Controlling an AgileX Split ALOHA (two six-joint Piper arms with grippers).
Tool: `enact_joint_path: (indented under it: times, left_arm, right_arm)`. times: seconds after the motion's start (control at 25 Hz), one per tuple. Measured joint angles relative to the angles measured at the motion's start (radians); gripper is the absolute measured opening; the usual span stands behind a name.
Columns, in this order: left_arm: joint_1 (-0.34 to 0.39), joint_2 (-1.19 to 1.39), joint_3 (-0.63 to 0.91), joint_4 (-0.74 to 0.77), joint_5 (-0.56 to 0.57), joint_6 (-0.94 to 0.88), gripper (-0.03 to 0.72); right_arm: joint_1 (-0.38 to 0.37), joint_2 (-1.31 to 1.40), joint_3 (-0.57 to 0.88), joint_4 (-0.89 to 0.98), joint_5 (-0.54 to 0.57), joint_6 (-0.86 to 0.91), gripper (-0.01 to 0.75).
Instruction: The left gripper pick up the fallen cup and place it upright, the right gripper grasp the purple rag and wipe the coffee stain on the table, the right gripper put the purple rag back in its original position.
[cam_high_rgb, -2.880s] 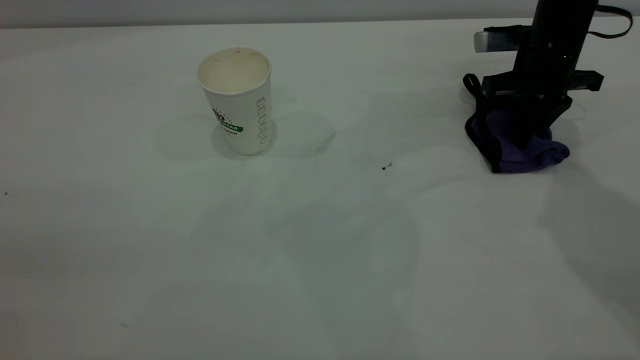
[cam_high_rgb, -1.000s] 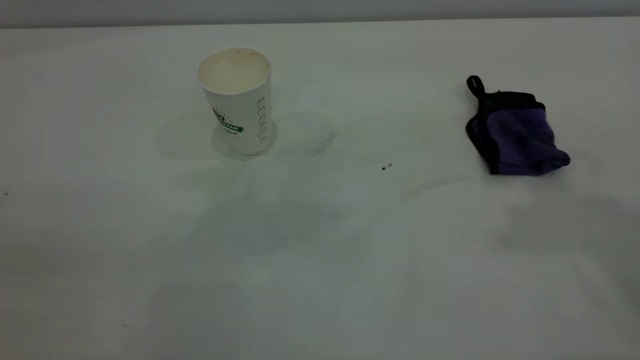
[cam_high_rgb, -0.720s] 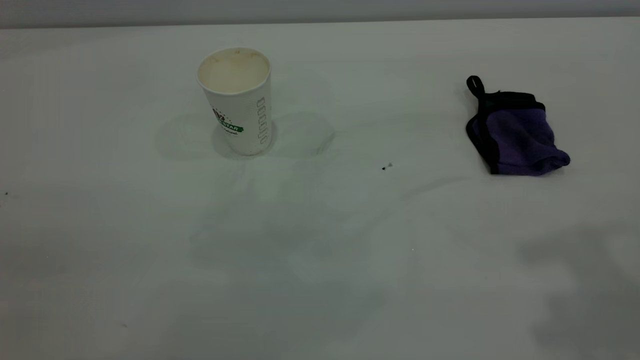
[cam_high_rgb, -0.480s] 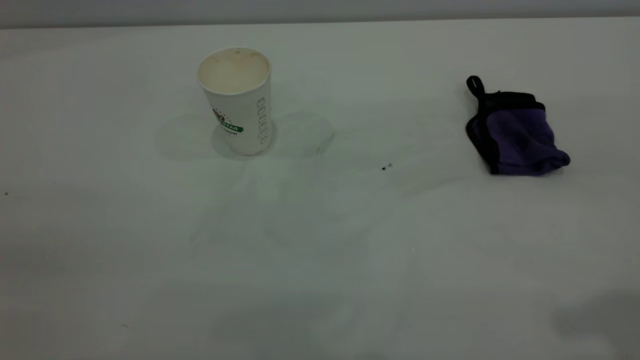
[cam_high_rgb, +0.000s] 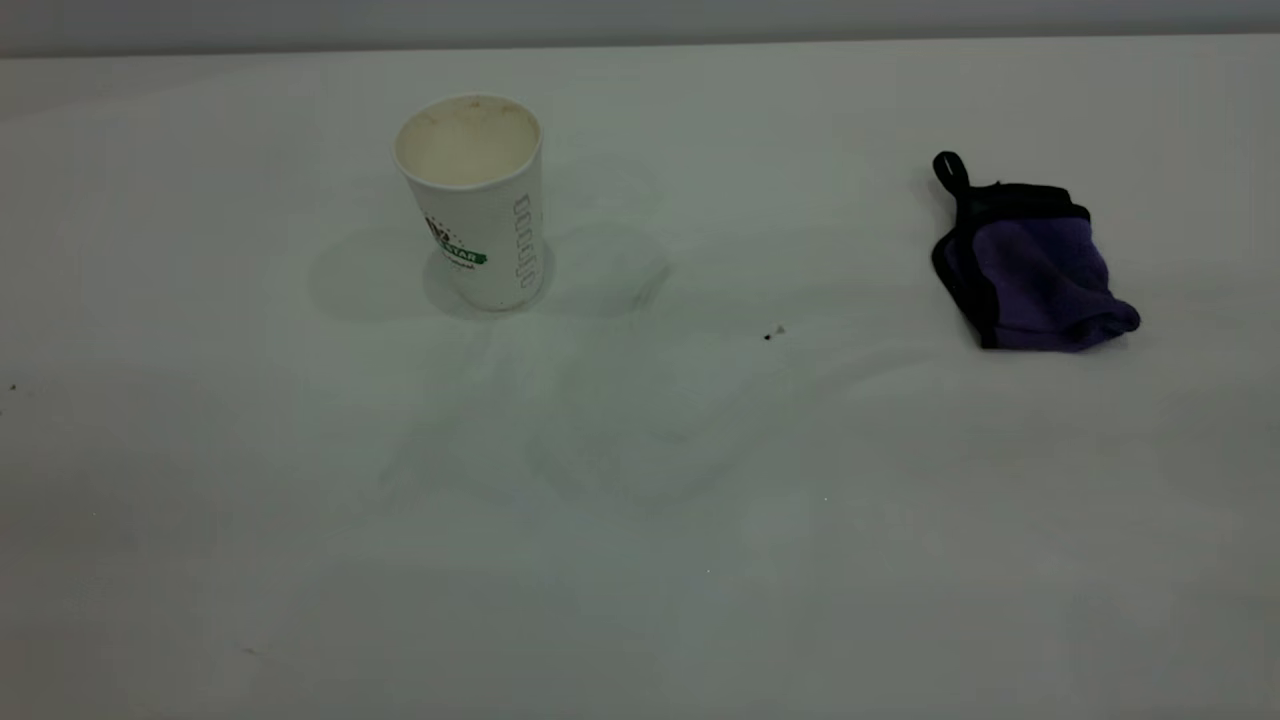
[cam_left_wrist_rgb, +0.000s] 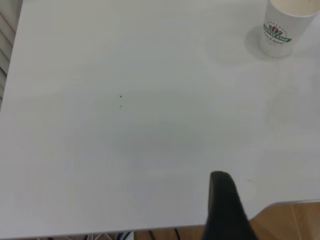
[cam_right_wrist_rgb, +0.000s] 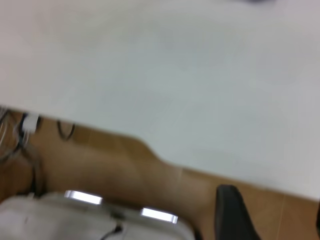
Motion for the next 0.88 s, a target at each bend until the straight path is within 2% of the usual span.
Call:
enact_joint_path:
  times: [0.76, 0.88]
  left_arm:
    - [0.000, 0.000, 0.000, 0.000, 0.000, 0.000, 0.504]
    - [0.000, 0.000, 0.000, 0.000, 0.000, 0.000, 0.504]
  right_arm:
    - [0.007, -0.065, 0.013, -0.024, -0.013, 0.029, 0.442]
    - [-0.054, -0.139, 0.013, -0.019, -0.015, 0.029, 0.442]
